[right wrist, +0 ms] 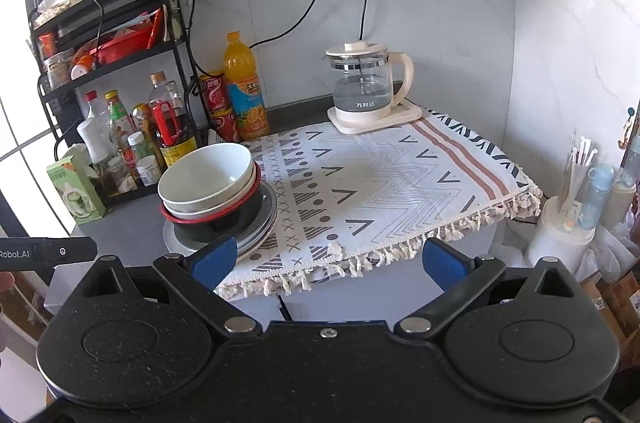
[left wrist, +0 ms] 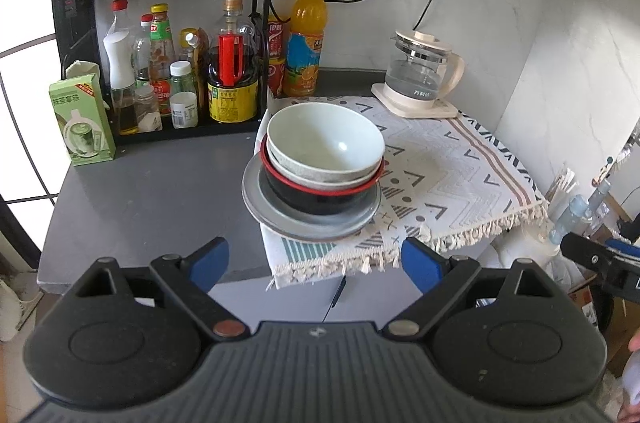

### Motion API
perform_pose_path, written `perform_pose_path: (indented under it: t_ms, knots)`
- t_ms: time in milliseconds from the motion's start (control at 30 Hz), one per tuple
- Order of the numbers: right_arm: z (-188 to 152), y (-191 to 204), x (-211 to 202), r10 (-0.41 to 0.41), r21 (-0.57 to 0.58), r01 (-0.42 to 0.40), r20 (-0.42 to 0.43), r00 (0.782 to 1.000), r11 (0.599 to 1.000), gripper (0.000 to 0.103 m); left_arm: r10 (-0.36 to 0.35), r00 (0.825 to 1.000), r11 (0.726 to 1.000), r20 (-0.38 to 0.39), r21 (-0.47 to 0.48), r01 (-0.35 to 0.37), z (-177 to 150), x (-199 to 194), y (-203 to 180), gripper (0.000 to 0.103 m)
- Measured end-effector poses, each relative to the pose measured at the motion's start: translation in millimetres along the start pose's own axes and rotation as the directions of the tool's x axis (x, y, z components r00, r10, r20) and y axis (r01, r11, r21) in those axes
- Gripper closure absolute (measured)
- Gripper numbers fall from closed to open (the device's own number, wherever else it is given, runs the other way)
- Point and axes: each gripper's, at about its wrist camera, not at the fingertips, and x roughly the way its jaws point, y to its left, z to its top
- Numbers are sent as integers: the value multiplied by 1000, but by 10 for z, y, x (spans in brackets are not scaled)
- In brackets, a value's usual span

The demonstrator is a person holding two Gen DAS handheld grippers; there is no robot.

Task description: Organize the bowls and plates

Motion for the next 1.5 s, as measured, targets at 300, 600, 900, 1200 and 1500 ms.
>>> perform_pose_path:
  t_ms: [300,600,900,1200,1500]
  knots:
    - [-89,24,-165,6,5,-6,3,1000,1000,3,-6,1000,1000,3,-14,6,-121,-183,-19,11]
    - [-115,12,-274,-1,8,1,14,1000,1000,3,-12,1000,1000,15,-12,12,-184,-290,-95,11]
    - [-112,7,-316,5,-2,-5,15,1000,1000,3,-12,1000,1000,19,-16,12,-196,-341,-147,11]
    - [-113,18,-322,9,-7,-9,16,1000,1000,3,-9,1000,1000,14,-10,9,-197,-359,-148,11]
    - [-118,20,-319,12,-9,-12,16,1000,1000,3,-10,1000,1000,14,-9,10,-183,-355,-133,11]
